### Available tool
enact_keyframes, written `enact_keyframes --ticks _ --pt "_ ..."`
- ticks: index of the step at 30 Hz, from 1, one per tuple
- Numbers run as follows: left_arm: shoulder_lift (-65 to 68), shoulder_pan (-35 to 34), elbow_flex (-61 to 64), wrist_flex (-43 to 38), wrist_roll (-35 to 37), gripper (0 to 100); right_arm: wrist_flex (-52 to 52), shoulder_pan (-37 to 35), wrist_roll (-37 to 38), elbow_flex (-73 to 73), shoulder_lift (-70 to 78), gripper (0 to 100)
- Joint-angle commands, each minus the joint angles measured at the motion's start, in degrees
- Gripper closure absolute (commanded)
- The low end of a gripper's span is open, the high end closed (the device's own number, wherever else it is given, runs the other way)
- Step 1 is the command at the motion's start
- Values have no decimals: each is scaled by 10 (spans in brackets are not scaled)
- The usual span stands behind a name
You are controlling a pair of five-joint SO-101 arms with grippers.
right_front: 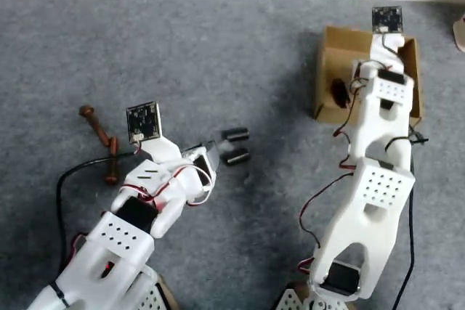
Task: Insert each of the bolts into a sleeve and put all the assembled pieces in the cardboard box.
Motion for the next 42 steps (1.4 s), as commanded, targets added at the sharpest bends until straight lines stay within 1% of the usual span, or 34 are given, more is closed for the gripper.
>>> enact_keyframes --ticks 1,3,6,9,12,15,20,23,27,30,35,38,42 --pt "-7 -5 -21 -6 7 912 57 -11 -4 -82 -15 818" --pt "-7 -6 -42 31 8 912 93 -18 -4 -116 -15 818" --pt "-7 -36 -88 98 9 912 155 -29 0 -167 -16 818" --pt "-6 -99 -128 141 9 913 233 -47 2 -219 -16 818" --pt "-6 -167 -143 157 9 913 299 -65 18 -257 -15 818" --pt "-6 -237 -139 183 5 913 358 -83 47 -279 -15 818" --pt "-10 -345 -115 210 2 913 426 -106 55 -307 -16 818" --pt "-10 -395 -100 209 -30 913 472 -127 78 -320 -16 818" --pt "-10 -452 -96 207 -50 913 518 -158 105 -320 -16 818" --pt "-10 -483 -95 207 -62 913 542 -177 130 -320 -17 818" --pt "-10 -537 -78 206 -82 913 596 -208 194 -320 -16 818" --pt "-10 -567 -58 177 -89 913 625 -225 236 -320 -17 818" --pt "-10 -599 -6 97 -106 913 638 -238 272 -320 -21 818"
